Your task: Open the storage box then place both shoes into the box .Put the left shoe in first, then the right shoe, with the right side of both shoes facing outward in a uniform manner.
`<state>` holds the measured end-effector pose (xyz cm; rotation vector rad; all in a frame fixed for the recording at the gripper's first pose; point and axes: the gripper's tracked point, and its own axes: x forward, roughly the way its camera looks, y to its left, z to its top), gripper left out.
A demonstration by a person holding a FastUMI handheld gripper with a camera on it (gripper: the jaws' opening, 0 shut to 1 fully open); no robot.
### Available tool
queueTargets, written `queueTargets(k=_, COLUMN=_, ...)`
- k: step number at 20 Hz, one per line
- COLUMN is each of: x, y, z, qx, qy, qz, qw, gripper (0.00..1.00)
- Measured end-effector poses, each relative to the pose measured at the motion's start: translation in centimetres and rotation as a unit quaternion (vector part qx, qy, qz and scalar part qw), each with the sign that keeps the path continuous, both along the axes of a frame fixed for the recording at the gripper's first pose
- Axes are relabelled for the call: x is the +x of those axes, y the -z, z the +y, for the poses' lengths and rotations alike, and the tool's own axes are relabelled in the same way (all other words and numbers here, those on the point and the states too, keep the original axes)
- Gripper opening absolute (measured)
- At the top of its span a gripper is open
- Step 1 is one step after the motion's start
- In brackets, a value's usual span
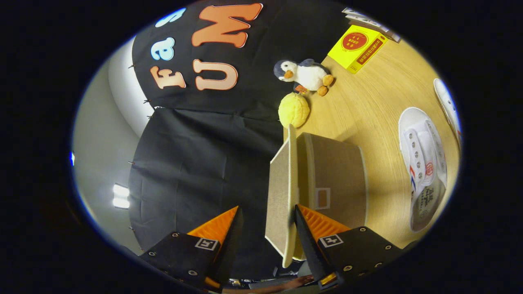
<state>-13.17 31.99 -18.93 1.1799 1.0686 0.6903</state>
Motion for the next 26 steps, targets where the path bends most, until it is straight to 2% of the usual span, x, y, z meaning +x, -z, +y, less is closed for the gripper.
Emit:
queueTargets(k=2, x=0.0, y=-1.0, z=1.2, qx=-0.007, qy=-0.004, qz=-0.018, qw=1.0, gripper=0.74)
queueTargets(k=3, x=-0.2, y=-0.1, z=1.5, qx=-0.034, qy=-0.009, qz=-0.021, qw=0.999, gripper=0.7)
queueTargets(k=4, x=-0.1, y=1.0, z=1.7, qx=-0.063, qy=-0.013, qz=-0.024, qw=0.998, gripper=0.61)
queueTargets(k=8, x=-1.0, y=4.0, z=2.5, qx=-0.126, qy=-0.023, qz=-0.008, qw=0.992, gripper=0.47)
queueTargets(k=10, x=-1.1, y=6.2, z=1.8, qx=-0.168, qy=-0.016, qz=0.005, qw=0.986, gripper=0.39)
queueTargets(k=13, x=-0.8, y=7.0, z=1.6, qx=-0.175, qy=0.009, qz=0.027, qw=0.984, gripper=0.28)
queueTargets(k=14, x=-0.6, y=6.9, z=1.7, qx=-0.171, qy=0.014, qz=0.032, qw=0.985, gripper=0.14)
queueTargets(k=16, x=-0.1, y=5.7, z=2.0, qx=-0.157, qy=0.019, qz=0.031, qw=0.987, gripper=0.03)
queueTargets(k=18, x=0.6, y=4.3, z=2.2, qx=-0.143, qy=0.017, qz=0.023, qw=0.989, gripper=0.01)
queueTargets(k=26, x=4.2, y=-3.1, z=2.0, qx=-0.093, qy=0.029, qz=-0.039, qw=0.994, gripper=0.02)
